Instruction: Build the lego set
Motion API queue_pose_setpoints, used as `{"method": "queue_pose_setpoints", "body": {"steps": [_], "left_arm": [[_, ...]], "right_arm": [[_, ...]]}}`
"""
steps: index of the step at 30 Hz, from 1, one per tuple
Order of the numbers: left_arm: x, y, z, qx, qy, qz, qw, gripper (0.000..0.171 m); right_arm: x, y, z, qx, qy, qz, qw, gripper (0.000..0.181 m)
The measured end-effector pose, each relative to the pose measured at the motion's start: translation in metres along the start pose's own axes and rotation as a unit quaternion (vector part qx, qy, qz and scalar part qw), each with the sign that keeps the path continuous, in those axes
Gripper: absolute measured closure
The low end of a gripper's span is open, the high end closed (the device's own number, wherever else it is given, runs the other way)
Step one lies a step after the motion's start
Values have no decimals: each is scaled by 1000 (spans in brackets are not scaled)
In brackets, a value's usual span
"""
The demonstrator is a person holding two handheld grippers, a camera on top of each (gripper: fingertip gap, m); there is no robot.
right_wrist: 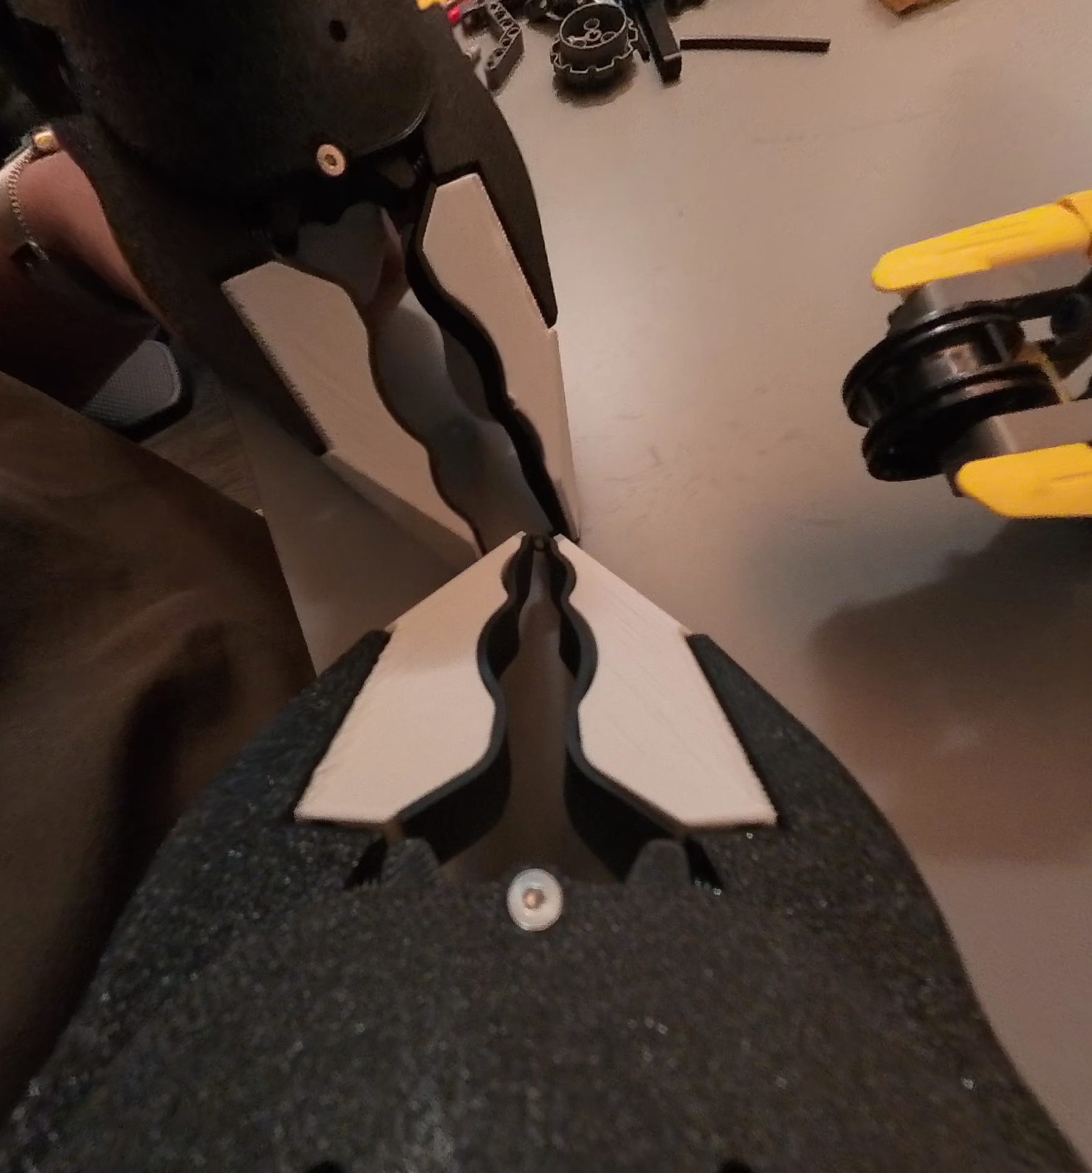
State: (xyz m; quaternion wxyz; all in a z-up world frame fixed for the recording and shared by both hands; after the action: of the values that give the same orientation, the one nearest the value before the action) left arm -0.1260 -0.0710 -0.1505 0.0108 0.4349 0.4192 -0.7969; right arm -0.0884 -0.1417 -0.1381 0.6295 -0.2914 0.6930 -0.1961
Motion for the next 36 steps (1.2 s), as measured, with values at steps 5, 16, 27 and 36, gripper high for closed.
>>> {"method": "queue_pose_setpoints", "body": {"steps": [5, 16, 27, 36], "left_arm": [[0, 0, 0, 7, -4, 0, 1000, 147], [0, 0, -1, 19, -17, 1, 1000, 149], [-2, 3, 9, 39, -18, 2, 999, 134], [-7, 12, 18, 28, -2, 0, 1000, 129]], "right_arm": [[0, -1, 3, -15, 36, -5, 999, 178], [1, -3, 7, -23, 66, -22, 997, 178], [11, -21, 3, 2, 56, -42, 998, 177], [37, -46, 32, 120, 57, -48, 990, 178]]}}
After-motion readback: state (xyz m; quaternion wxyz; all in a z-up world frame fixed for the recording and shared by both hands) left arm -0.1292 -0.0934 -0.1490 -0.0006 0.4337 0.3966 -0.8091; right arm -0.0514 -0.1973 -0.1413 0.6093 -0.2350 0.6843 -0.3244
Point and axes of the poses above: each gripper's, where its closed fingertips meet, y out along the fingers, x out of its underside, z = x × y across the jaws, the point moved 6 cm from there along -y, back along the fingers, and after that the axes turned 3 degrees about -y, right-handed, at the moved point
